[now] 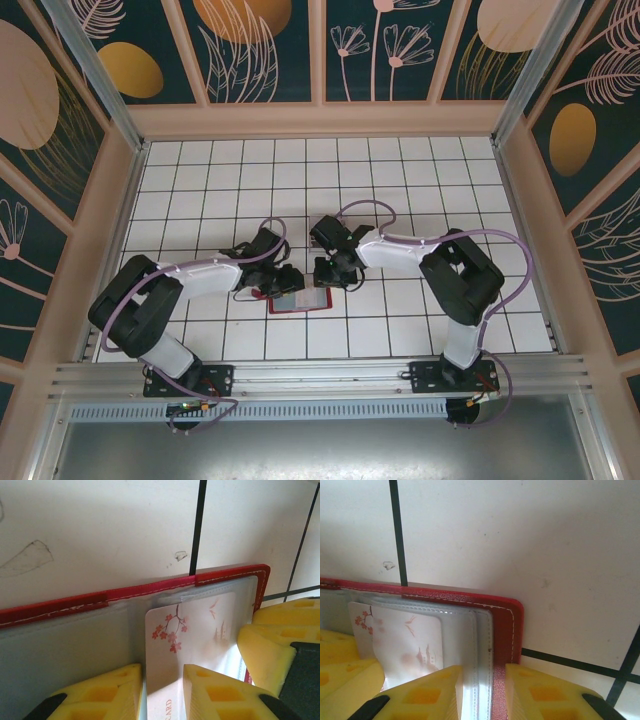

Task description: Take the credit cards out of the card holder

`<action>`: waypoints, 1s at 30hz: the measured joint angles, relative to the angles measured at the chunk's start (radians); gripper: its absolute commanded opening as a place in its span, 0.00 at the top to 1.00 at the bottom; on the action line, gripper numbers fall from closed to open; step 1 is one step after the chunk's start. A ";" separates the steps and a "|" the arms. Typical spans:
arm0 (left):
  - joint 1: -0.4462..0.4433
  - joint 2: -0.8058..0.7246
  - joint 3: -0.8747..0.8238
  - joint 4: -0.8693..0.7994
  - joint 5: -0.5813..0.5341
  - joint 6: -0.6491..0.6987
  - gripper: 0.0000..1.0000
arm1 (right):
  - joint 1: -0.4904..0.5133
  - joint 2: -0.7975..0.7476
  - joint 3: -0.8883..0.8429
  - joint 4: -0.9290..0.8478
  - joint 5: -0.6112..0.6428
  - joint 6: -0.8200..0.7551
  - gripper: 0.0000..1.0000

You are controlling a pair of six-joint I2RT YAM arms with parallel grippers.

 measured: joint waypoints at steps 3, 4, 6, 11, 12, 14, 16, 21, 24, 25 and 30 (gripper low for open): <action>0.004 0.000 -0.012 0.023 0.011 -0.001 0.71 | 0.000 0.000 0.000 0.000 0.000 0.000 0.74; 0.006 -0.002 -0.018 0.032 0.016 -0.002 0.71 | 0.000 0.000 0.000 0.000 0.000 0.000 0.74; 0.006 -0.004 -0.026 0.048 0.022 -0.003 0.72 | 0.000 0.000 0.000 0.000 0.000 0.000 0.74; 0.012 -0.013 -0.059 0.101 0.036 -0.013 0.76 | 0.000 0.000 0.000 0.001 0.000 0.000 0.74; 0.013 -0.014 -0.063 0.109 0.037 -0.016 0.76 | 0.000 0.000 0.000 0.001 0.000 0.000 0.75; 0.013 -0.018 -0.074 0.125 0.037 -0.021 0.78 | 0.000 0.000 0.000 0.001 0.000 0.000 0.75; 0.014 -0.020 -0.080 0.134 0.037 -0.025 0.81 | 0.000 0.000 0.000 0.001 0.000 0.000 0.75; 0.019 -0.031 -0.092 0.142 0.037 -0.031 0.85 | 0.000 0.000 0.000 0.002 0.000 0.000 0.75; 0.019 -0.044 -0.097 0.142 0.033 -0.030 0.87 | 0.000 0.000 0.000 0.003 0.000 0.000 0.76; 0.019 -0.048 -0.097 0.141 0.033 -0.030 0.87 | 0.000 0.000 0.000 0.003 -0.001 0.000 0.76; 0.019 -0.089 -0.106 0.134 0.031 -0.030 0.89 | 0.000 0.001 0.000 0.006 -0.004 0.000 0.77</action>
